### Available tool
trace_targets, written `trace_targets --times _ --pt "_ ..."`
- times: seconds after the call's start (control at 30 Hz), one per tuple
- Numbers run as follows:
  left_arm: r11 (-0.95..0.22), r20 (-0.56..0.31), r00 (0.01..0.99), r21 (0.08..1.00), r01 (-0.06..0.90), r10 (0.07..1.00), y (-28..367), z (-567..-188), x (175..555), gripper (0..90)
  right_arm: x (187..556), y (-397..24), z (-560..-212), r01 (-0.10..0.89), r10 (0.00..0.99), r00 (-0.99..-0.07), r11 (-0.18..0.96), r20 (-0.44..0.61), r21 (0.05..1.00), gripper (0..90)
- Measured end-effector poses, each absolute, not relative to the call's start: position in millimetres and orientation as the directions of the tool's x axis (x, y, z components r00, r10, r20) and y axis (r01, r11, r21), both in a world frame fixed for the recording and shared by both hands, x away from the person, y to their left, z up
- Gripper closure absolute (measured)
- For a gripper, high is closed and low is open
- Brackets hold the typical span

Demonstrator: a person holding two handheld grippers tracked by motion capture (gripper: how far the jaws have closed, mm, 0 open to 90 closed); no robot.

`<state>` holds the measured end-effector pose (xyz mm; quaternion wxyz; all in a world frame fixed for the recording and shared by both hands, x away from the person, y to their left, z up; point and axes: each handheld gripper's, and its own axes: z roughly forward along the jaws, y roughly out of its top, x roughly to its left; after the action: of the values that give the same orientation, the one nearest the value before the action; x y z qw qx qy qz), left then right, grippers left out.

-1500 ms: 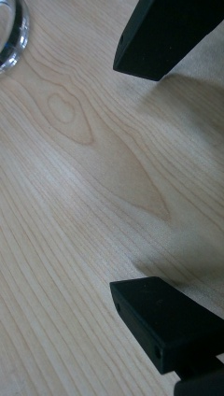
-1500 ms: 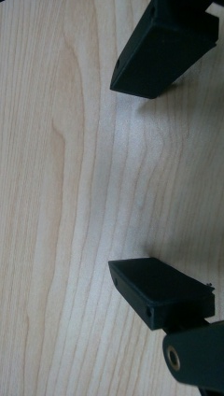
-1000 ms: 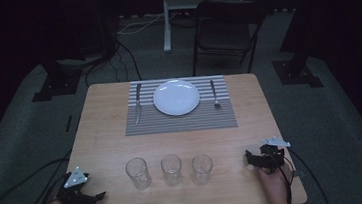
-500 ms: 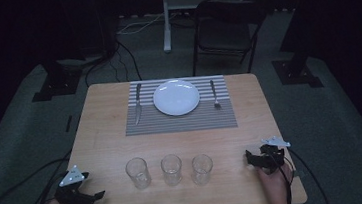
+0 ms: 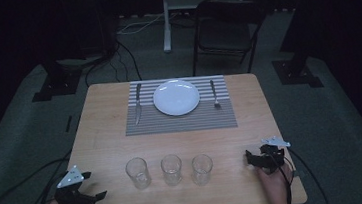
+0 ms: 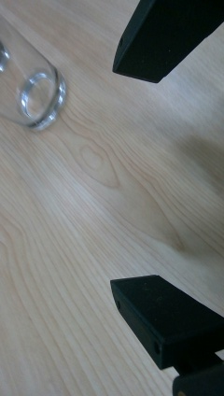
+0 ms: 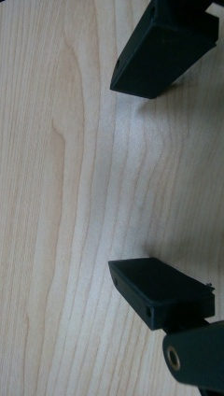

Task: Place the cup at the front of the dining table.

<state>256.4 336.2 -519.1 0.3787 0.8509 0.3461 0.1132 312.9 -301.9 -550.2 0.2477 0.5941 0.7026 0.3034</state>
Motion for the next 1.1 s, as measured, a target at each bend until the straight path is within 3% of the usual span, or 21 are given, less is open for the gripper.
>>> trace_targets --times 0.47,1.1 --pt "-0.461 -0.054 0.762 0.768 0.445 0.645 323 -487 262 1.2 313 -302 -550 0.685 0.985 -0.171 0.110 0.013 0.721 12.2" --pt "-0.513 -0.044 0.865 0.789 0.337 0.500 284 -446 273 1.3 313 -302 -550 0.684 0.985 -0.172 0.111 0.011 0.721 12.2"
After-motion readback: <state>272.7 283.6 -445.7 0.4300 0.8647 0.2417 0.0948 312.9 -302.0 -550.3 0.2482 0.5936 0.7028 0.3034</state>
